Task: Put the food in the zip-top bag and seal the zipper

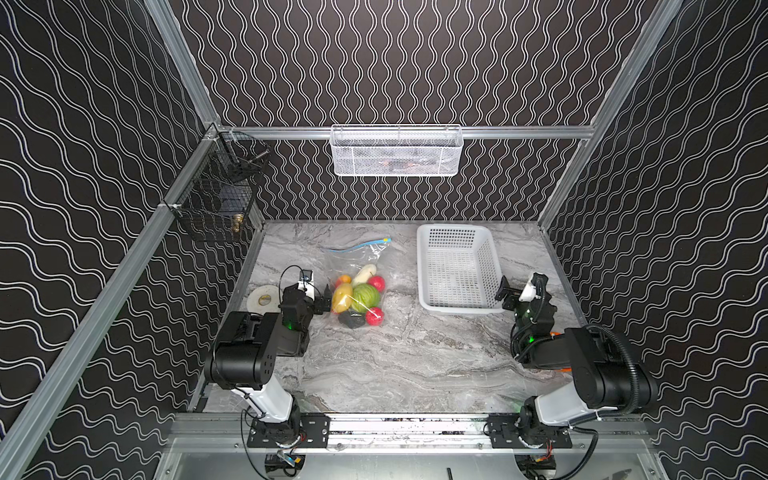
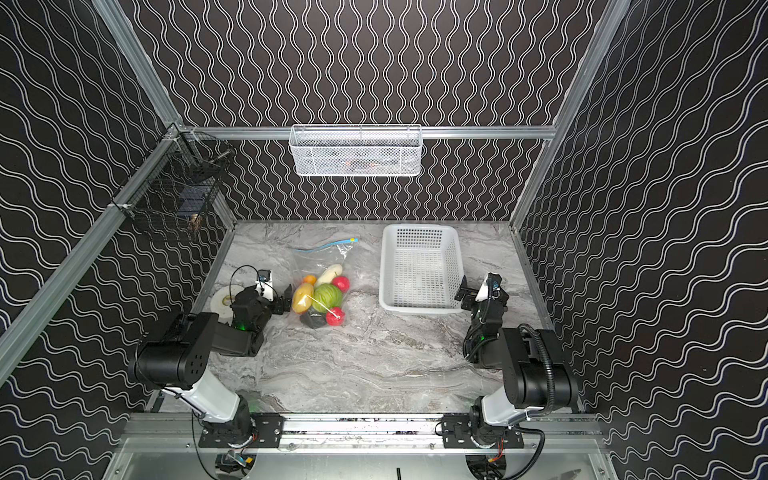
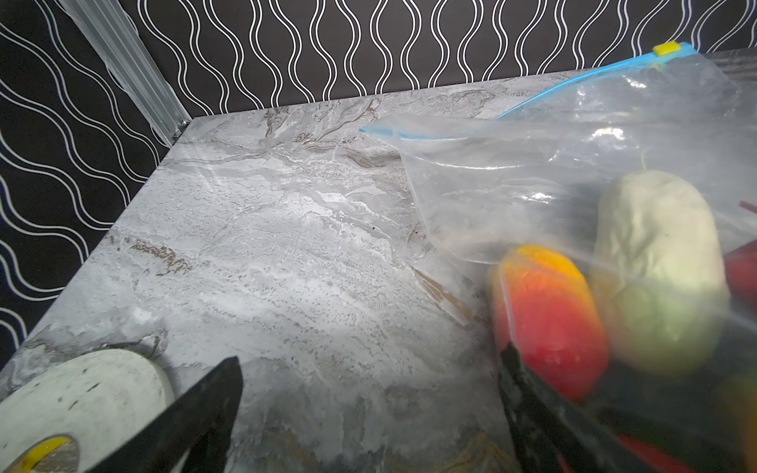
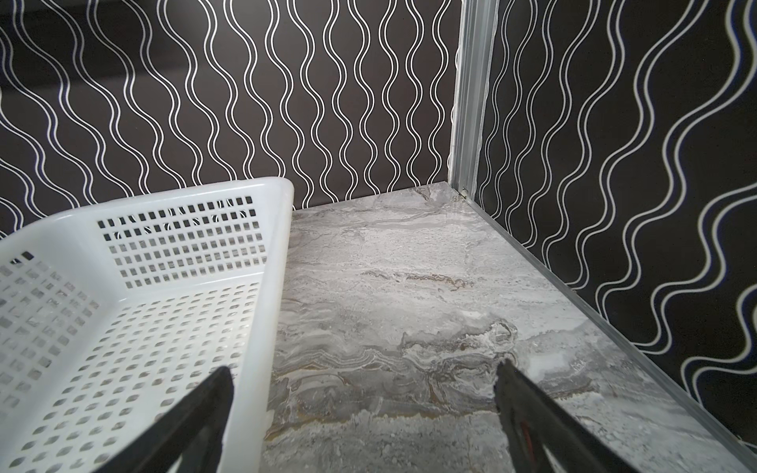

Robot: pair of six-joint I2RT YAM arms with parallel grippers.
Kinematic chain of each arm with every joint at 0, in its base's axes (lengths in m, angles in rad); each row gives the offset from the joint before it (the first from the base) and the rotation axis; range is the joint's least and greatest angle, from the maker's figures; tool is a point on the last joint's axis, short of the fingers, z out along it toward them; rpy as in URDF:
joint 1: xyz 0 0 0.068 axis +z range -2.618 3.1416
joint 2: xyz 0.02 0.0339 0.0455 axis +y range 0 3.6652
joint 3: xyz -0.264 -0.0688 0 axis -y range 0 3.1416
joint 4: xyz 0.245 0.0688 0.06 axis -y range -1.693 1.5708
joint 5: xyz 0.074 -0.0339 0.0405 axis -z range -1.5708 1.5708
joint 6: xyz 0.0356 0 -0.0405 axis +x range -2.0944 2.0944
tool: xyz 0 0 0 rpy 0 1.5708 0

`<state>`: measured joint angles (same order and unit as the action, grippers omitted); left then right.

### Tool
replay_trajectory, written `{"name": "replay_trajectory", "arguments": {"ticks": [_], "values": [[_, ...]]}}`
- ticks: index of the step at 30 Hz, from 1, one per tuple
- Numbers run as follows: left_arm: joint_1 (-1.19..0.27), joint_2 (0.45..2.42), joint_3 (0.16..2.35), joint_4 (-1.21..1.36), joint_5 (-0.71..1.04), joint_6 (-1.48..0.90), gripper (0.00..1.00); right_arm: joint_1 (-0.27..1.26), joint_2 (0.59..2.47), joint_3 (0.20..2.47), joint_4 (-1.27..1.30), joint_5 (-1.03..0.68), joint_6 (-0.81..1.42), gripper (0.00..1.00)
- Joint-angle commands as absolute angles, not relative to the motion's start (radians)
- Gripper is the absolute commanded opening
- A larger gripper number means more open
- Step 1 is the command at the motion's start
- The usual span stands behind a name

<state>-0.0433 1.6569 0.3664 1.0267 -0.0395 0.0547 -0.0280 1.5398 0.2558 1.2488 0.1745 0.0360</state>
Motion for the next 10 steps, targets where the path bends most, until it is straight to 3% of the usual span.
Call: {"name": "replay_trajectory", "arguments": {"ticks": [1,10], "values": [[-0.044,1.659,0.371,1.025,-0.032,0.063,0.99,-0.028,1.544,0.252,1.211,0.172,0.017,0.99],[-0.044,1.660,0.371,1.028,-0.034,0.063,0.99,-0.028,1.542,0.253,1.210,0.174,0.019,0.99]]}}
